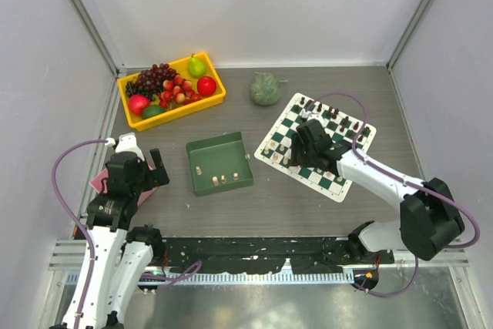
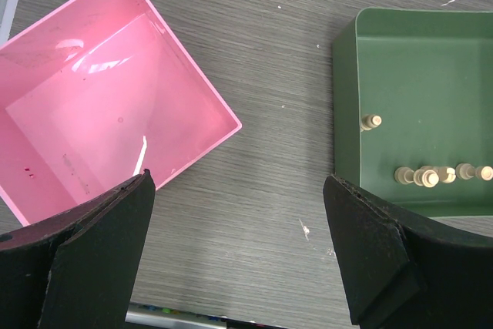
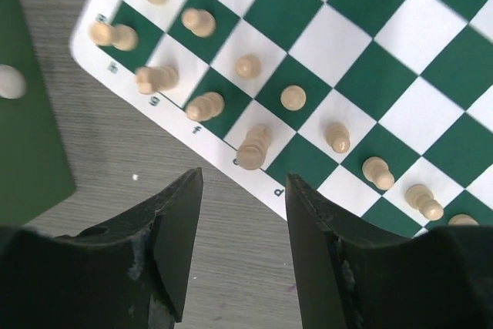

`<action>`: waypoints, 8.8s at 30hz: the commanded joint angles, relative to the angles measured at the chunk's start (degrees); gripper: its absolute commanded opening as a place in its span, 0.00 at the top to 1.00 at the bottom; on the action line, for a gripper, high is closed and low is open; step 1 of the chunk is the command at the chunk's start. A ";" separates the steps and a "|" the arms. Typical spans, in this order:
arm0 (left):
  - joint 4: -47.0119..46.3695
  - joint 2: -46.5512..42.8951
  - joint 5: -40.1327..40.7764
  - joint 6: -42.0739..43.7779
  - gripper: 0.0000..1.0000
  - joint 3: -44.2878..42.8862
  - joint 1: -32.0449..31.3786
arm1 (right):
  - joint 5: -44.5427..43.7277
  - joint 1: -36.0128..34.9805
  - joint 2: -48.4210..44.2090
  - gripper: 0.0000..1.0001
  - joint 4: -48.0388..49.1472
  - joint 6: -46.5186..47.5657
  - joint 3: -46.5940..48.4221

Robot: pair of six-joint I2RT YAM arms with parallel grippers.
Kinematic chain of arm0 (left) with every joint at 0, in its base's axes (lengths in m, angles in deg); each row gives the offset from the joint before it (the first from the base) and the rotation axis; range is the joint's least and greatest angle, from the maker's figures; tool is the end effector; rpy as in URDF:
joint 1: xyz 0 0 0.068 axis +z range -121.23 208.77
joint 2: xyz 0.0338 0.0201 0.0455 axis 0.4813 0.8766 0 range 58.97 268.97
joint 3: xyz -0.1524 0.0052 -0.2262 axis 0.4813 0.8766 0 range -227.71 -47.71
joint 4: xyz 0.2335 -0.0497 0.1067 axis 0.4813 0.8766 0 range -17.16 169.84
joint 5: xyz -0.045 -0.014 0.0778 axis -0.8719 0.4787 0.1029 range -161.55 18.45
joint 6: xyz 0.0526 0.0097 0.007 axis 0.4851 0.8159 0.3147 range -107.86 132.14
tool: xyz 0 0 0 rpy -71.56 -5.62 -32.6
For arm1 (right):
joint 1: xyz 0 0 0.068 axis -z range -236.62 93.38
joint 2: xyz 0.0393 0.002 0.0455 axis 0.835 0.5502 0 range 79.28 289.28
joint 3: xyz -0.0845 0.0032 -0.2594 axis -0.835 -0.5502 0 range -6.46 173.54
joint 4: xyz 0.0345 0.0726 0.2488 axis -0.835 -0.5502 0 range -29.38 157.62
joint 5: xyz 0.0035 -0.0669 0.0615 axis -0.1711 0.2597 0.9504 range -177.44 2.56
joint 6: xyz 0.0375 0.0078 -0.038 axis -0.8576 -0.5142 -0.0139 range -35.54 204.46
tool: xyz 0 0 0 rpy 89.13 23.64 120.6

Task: Set up the chess pieces on the board

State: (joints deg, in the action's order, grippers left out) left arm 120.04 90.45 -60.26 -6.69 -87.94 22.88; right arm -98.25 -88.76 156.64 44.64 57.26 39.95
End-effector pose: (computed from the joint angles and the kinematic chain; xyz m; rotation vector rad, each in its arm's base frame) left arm 0.1133 -0.0046 0.2802 -0.3562 2.1980 -0.0151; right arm 0.2300 0.1366 0.2084 -0.0308 2.4987 0.1972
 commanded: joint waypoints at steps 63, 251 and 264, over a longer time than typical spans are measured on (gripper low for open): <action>-0.79 -0.20 0.49 0.28 0.01 -1.08 0.00 | 10.98 -29.12 42.25 0.52 -12.61 9.71 52.02; -0.79 -0.46 0.40 0.28 0.01 -1.08 0.00 | 12.30 -28.06 48.05 0.51 -10.77 9.10 64.77; -0.88 -0.64 -0.13 0.28 0.01 -0.99 0.00 | 12.39 -28.33 49.72 0.52 -10.94 8.92 65.91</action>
State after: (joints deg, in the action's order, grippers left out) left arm 120.26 90.32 -60.50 -6.71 -87.94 22.88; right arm -86.25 -116.58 205.82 33.23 66.11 102.96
